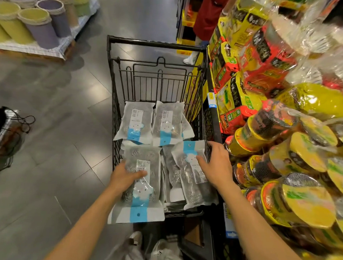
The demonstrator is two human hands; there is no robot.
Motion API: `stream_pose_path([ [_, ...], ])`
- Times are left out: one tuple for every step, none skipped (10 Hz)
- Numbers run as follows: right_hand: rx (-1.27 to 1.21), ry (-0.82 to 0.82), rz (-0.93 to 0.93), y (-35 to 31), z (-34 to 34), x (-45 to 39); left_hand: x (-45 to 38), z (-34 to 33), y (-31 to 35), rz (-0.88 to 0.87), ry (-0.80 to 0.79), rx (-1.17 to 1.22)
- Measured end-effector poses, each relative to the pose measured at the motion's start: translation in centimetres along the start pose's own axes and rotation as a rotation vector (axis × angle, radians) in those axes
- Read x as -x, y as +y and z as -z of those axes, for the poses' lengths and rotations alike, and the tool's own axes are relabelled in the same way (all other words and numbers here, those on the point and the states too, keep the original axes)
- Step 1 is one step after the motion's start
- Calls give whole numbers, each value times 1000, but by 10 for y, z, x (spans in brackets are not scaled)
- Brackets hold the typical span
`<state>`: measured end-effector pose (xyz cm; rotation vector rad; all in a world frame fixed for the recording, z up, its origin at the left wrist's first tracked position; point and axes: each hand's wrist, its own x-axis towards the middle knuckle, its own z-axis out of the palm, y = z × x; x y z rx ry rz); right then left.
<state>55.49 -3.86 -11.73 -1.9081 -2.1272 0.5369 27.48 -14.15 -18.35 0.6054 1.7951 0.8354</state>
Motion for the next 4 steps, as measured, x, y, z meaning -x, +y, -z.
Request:
stream_pose_path([
  [2, -8, 49, -6, 6, 3, -17, -11, -16, -2, 10, -44],
  [38, -44, 105, -10, 8, 4, -23, -17, -20, -16, 57, -112],
  [61, -50, 159, -11, 5, 2, -31, -17, -14, -167, 211, -369],
  [68, -67, 150, -12, 6, -2, -29, -15, 15, -364, 230, -707],
])
